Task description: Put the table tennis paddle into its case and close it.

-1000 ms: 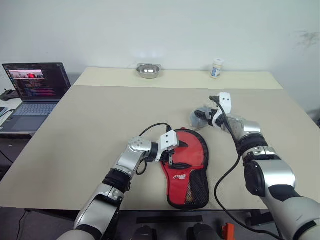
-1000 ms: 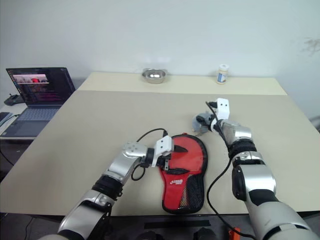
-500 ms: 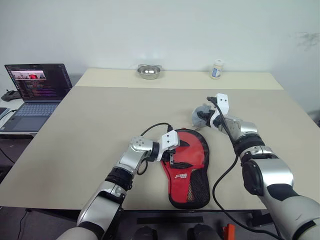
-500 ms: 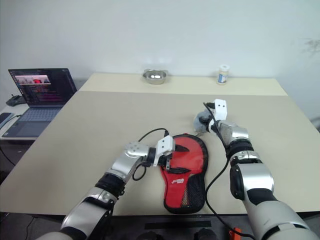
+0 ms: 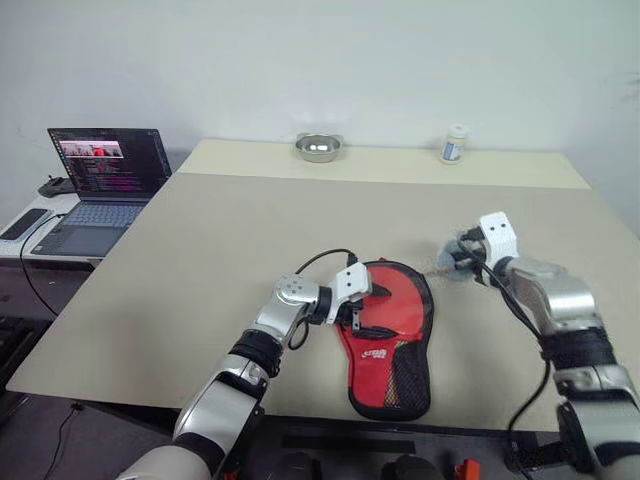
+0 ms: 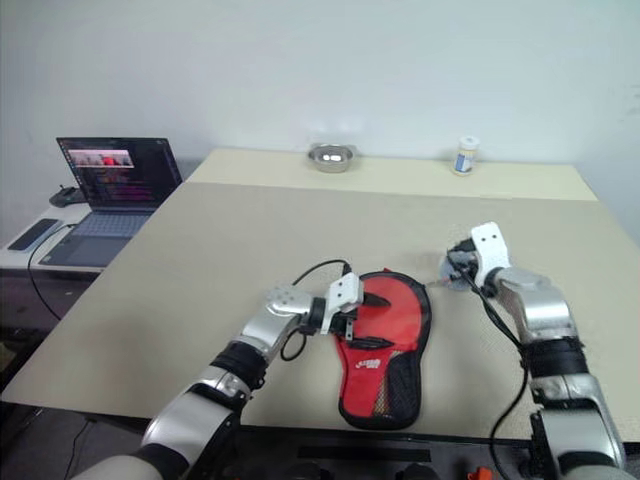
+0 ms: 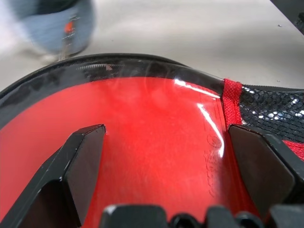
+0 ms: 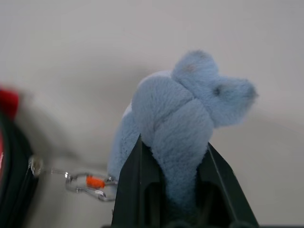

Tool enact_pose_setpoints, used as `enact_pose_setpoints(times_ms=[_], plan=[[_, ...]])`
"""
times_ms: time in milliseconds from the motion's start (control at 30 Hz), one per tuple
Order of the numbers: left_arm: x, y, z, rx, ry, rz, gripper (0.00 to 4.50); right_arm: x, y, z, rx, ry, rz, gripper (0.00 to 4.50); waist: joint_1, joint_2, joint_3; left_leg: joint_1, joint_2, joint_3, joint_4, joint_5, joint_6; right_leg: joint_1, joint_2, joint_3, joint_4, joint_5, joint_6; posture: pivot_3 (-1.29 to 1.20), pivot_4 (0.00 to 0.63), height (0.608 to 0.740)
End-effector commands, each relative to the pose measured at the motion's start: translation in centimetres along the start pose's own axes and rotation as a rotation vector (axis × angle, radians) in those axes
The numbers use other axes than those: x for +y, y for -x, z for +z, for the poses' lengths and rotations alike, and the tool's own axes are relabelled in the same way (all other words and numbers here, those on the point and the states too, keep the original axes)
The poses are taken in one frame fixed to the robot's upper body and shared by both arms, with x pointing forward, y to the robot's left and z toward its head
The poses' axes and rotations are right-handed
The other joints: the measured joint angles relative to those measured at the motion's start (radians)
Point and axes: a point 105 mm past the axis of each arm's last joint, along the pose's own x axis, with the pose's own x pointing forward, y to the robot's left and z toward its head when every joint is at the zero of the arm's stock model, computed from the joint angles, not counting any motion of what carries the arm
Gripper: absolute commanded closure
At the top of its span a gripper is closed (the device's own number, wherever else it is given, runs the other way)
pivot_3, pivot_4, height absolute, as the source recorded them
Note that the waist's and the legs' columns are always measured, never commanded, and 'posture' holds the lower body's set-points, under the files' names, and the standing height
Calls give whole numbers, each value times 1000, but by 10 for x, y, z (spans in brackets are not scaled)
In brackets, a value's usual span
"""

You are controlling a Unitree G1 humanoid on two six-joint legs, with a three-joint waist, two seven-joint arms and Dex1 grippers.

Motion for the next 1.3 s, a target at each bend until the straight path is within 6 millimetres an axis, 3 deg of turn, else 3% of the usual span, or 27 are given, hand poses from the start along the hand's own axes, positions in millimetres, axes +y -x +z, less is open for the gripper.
enact_pose_setpoints(times_ms=[33,233,533,700,900,1133,1300], plan=[[-28,2,-57,174,134,-65,0,-34,52,-3,52,61,-112,4275,9,3,-2,-1,0,-2,0,0,0,1,-1,-2,-2,0,0,0,150,740],[-30,-1,-58,183,133,-79,0,-4,91,-13,124,118,18,4278,20,3,-3,-2,-2,-10,0,-2,2,8,-2,-15,-11,0,1,0,150,740],[-28,-9,-54,186,106,-87,0,3,75,-7,78,88,-9,4282,18,3,-4,-2,-2,-15,1,-1,2,10,-2,-18,-10,-5,2,0,150,740],[-29,-19,-41,170,44,-141,0,7,73,-5,75,92,6,4292,18,4,-5,-2,-2,-15,2,-1,3,10,-3,-18,-10,-5,2,0,150,740],[-16,-22,-30,206,-42,-165,0,12,68,-4,67,88,20,4292,18,3,-5,-2,-4,-15,2,-1,3,10,-4,-19,-11,-5,2,0,150,740],[-20,-29,-37,234,-17,-185,0,18,73,-9,89,86,42,4292,18,2,-6,-2,-9,-17,2,1,7,10,-9,-20,-10,-6,3,0,150,740],[-29,-33,-48,259,30,-189,0,21,92,-25,164,102,86,4292,21,-1,-9,-2,-15,-20,2,2,8,10,-15,-21,-12,-8,7,0,150,740]])
